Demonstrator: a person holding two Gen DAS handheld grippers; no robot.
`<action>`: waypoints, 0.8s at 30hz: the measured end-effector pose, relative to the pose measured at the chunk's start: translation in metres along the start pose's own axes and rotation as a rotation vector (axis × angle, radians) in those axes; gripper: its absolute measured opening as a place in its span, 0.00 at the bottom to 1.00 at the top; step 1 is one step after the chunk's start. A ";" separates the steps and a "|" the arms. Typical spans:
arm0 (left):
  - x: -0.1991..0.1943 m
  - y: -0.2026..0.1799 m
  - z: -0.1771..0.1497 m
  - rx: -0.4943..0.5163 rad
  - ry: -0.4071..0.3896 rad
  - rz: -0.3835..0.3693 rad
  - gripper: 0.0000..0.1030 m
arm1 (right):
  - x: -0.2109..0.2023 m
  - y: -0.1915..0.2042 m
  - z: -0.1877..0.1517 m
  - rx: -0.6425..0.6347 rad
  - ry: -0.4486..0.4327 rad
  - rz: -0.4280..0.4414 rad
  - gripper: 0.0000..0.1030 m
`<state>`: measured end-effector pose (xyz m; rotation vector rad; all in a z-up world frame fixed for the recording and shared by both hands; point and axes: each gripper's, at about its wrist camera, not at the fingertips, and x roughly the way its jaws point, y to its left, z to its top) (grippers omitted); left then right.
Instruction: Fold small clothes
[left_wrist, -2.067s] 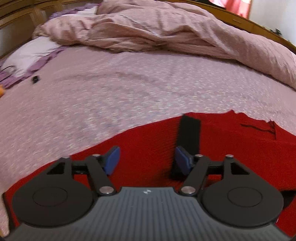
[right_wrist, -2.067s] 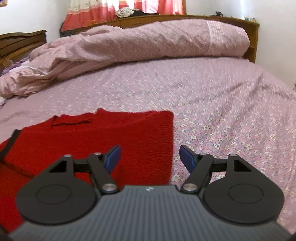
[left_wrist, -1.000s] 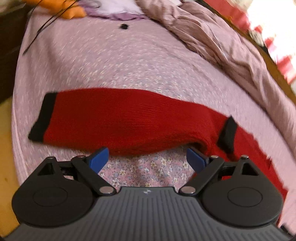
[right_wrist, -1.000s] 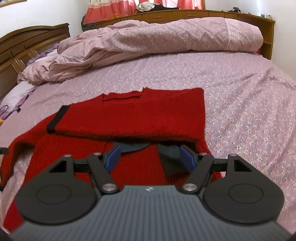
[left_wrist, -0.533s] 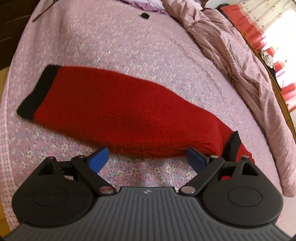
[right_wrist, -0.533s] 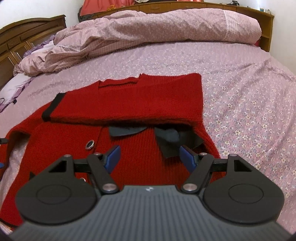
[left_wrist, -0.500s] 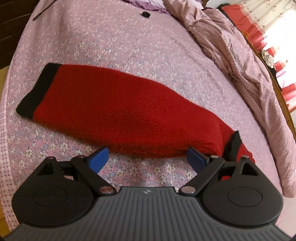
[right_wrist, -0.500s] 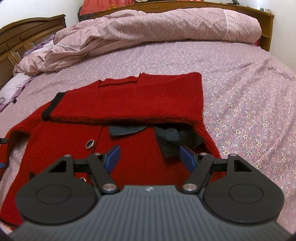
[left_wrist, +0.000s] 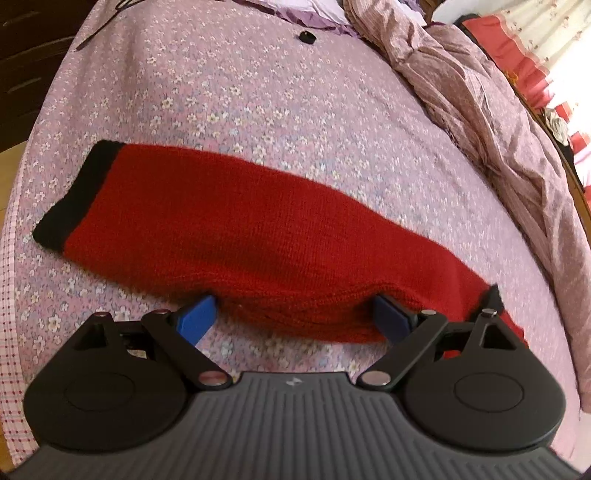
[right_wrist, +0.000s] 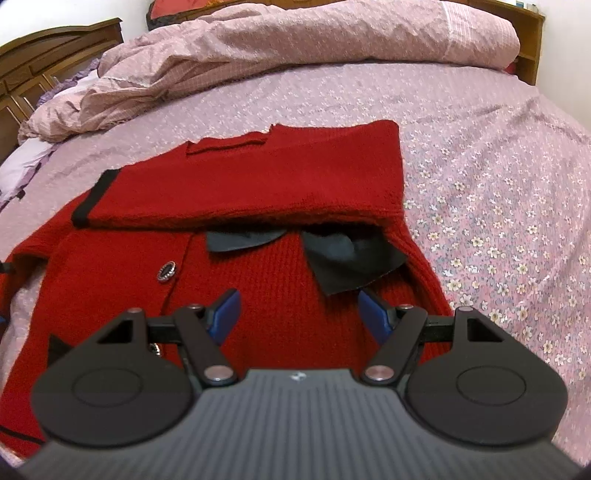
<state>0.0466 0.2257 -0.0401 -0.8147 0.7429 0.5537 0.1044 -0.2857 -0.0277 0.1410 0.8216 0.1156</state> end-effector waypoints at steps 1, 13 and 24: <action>0.000 0.000 0.002 -0.003 -0.004 0.001 0.91 | 0.000 0.000 0.000 -0.001 0.002 -0.001 0.70; 0.002 -0.006 0.010 0.006 -0.026 0.016 0.91 | 0.004 0.006 0.001 -0.013 0.020 0.004 0.70; 0.017 -0.006 0.006 0.037 -0.052 0.046 0.90 | 0.006 0.007 0.002 -0.019 0.028 0.001 0.70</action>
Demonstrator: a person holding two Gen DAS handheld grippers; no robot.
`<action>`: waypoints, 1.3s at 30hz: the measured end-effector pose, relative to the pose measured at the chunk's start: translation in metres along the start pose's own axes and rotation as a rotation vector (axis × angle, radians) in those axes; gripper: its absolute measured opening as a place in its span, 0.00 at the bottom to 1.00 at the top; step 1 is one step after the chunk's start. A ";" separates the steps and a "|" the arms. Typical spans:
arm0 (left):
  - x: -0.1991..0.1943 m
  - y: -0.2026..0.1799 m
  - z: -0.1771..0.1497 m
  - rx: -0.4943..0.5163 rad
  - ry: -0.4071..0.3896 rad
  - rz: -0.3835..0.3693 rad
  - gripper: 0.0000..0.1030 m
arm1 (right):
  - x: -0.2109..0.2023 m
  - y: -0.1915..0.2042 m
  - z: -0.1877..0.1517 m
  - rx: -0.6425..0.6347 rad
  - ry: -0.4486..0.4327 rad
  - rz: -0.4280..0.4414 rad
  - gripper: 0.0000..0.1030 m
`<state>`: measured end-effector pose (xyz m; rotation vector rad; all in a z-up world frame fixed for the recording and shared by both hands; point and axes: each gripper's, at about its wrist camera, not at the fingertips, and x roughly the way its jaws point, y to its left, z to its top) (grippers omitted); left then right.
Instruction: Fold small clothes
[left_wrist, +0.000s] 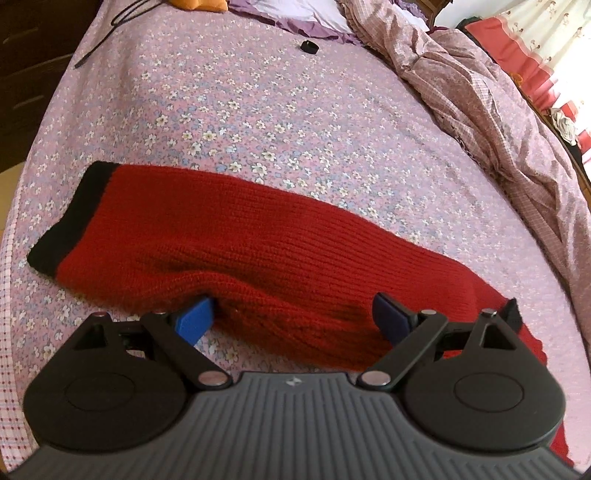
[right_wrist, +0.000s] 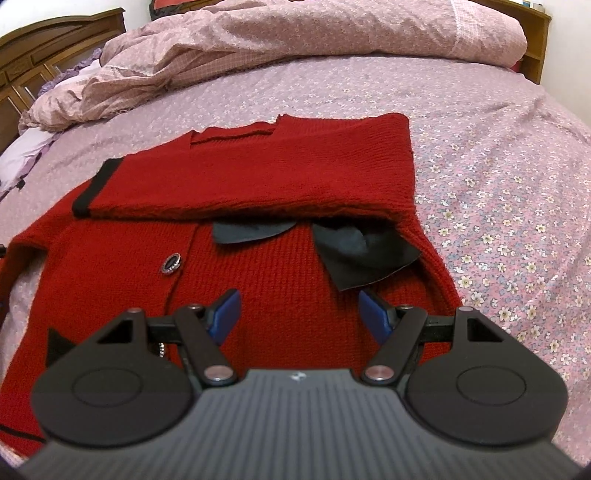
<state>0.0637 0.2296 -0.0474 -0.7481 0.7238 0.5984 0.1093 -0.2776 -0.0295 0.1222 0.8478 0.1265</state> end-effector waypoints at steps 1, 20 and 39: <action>-0.001 -0.001 -0.001 0.002 -0.007 0.004 0.90 | 0.000 0.000 0.000 -0.001 0.000 0.000 0.70; -0.053 0.000 0.026 0.100 -0.246 -0.136 0.20 | -0.005 0.001 -0.002 0.003 -0.019 0.010 0.70; -0.122 -0.129 0.019 0.362 -0.249 -0.615 0.14 | -0.018 -0.005 -0.006 0.027 -0.072 0.014 0.70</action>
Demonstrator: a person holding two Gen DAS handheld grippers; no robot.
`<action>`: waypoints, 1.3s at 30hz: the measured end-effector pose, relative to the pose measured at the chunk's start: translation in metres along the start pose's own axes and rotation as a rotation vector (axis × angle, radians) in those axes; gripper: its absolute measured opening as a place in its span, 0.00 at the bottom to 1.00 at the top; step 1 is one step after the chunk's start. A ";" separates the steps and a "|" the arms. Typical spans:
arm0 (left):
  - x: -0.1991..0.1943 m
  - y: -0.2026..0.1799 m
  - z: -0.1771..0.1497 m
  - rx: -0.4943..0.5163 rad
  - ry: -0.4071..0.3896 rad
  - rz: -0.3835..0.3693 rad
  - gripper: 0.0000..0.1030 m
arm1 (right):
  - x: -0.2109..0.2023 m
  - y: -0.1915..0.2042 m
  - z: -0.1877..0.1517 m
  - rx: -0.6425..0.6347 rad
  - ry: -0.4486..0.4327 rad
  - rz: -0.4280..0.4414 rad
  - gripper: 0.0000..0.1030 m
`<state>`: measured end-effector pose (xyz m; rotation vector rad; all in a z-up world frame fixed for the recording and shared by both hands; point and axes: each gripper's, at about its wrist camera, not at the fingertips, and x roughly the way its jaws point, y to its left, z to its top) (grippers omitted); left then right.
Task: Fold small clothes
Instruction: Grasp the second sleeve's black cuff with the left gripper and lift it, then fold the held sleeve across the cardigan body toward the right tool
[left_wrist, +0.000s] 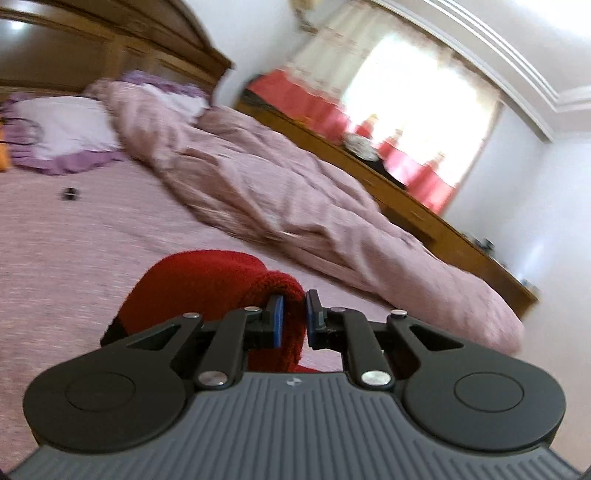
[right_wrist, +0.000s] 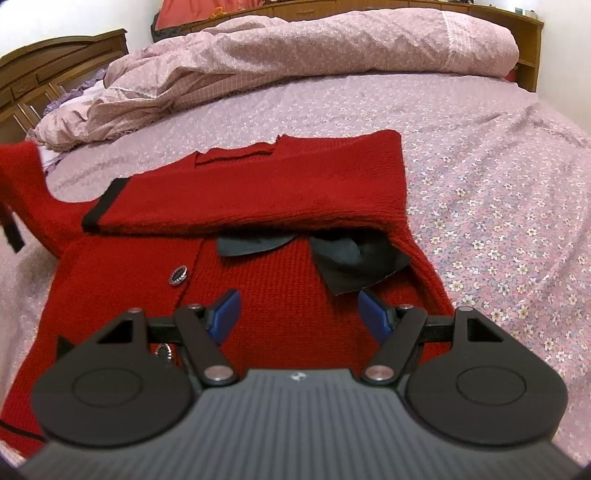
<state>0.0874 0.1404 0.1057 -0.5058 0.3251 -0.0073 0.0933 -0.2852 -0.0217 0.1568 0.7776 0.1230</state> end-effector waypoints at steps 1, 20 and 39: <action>0.004 -0.009 -0.004 0.016 0.012 -0.020 0.14 | 0.000 -0.001 0.000 0.004 -0.001 0.000 0.70; 0.095 -0.063 -0.118 0.212 0.416 -0.099 0.16 | -0.001 -0.020 -0.009 0.066 0.007 -0.020 0.70; 0.055 -0.020 -0.115 0.290 0.478 0.097 0.62 | -0.001 -0.003 -0.003 0.018 -0.001 0.014 0.70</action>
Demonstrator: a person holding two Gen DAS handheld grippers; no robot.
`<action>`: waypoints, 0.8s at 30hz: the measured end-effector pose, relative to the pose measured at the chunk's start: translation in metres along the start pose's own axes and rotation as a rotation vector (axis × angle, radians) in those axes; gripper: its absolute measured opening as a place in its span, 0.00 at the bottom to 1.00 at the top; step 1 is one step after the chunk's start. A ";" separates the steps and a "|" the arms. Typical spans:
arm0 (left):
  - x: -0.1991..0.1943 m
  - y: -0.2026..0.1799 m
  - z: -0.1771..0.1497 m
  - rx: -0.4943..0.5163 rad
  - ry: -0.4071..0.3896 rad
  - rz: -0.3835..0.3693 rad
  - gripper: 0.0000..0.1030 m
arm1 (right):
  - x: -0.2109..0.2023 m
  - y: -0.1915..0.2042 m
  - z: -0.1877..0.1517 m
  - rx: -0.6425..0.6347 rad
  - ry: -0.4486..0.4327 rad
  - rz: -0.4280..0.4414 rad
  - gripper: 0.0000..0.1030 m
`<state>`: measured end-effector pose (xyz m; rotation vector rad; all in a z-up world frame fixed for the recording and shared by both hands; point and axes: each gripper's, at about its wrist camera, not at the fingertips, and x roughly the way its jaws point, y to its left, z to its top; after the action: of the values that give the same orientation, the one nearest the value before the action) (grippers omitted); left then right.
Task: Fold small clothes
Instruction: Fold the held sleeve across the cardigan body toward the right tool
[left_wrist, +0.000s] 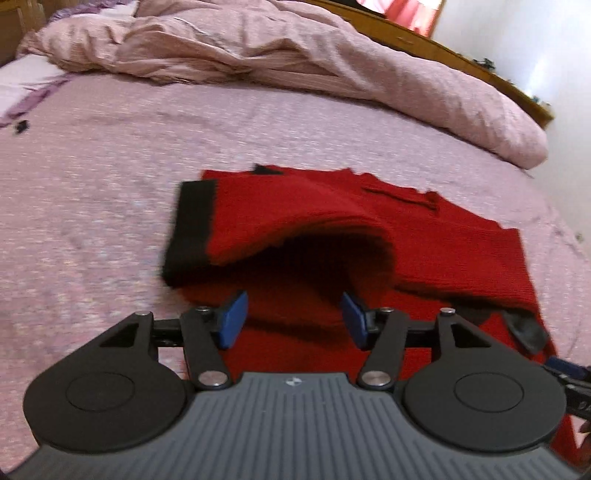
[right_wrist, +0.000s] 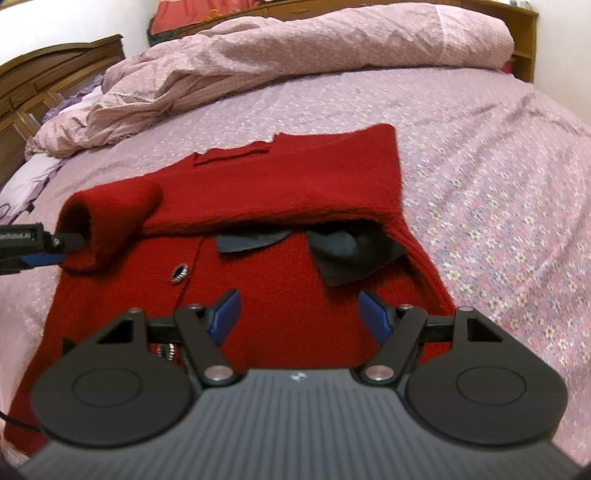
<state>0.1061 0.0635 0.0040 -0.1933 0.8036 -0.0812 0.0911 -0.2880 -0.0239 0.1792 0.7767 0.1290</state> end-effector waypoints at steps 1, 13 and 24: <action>-0.002 0.003 0.000 0.002 -0.003 0.013 0.63 | 0.000 0.003 0.001 -0.009 -0.001 0.005 0.70; -0.004 0.035 -0.012 -0.018 0.004 0.150 0.65 | 0.009 0.064 0.026 -0.176 -0.007 0.101 0.70; 0.005 0.052 -0.014 -0.052 0.014 0.192 0.66 | 0.039 0.147 0.059 -0.363 -0.012 0.223 0.70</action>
<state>0.0990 0.1119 -0.0196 -0.1644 0.8349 0.1194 0.1531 -0.1435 0.0209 -0.0790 0.7072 0.4760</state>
